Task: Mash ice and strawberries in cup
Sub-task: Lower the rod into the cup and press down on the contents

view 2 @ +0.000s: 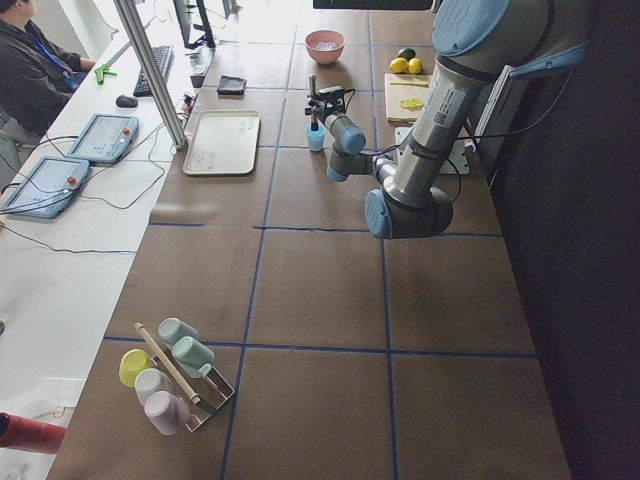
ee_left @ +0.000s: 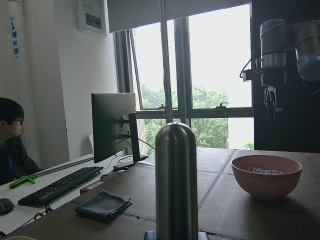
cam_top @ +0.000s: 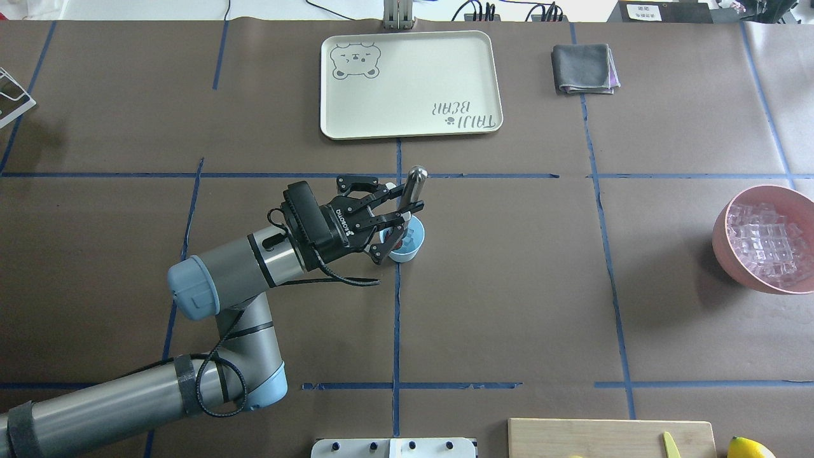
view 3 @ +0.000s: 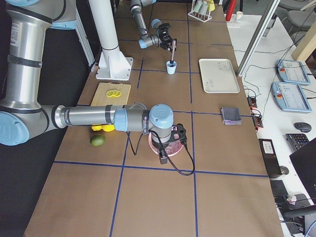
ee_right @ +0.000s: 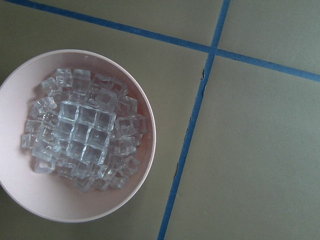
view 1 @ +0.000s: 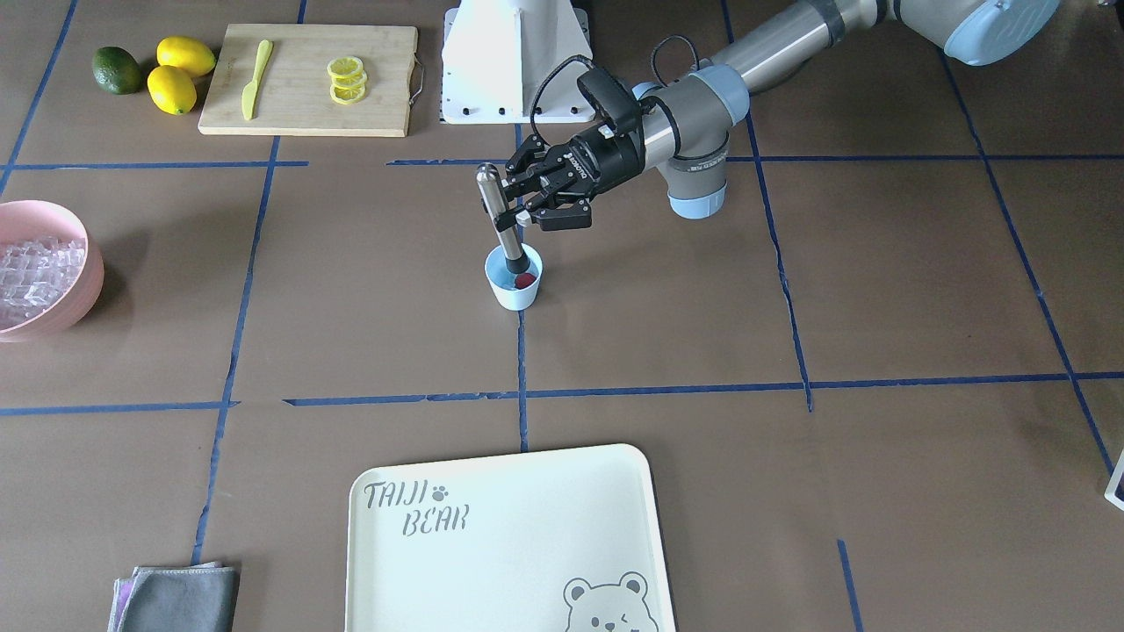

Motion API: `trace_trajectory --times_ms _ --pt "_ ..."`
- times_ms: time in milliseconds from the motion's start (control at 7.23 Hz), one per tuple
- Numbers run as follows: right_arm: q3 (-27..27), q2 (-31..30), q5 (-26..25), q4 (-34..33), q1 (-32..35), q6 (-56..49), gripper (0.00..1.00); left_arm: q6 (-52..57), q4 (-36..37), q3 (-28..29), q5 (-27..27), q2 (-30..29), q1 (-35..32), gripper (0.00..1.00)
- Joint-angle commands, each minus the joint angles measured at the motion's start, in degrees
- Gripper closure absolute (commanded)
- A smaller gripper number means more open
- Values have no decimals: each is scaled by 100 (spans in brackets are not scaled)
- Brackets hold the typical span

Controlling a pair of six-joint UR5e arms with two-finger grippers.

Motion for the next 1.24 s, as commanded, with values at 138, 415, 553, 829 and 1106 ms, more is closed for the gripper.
trace_trajectory --times_ms 138,415,553,829,1106 --pt "2 -1 0 0 0 0 1 152 -166 302 399 -15 302 98" --pt "2 -1 0 0 0 0 1 161 -166 302 408 -15 302 98" --pt "2 -1 0 0 0 0 1 152 -166 276 408 -32 302 98" --pt "-6 8 0 0 0 0 1 152 -96 40 400 -111 233 98" --pt "-15 16 -9 0 0 0 1 82 1283 -1141 59 -41 -188 100"
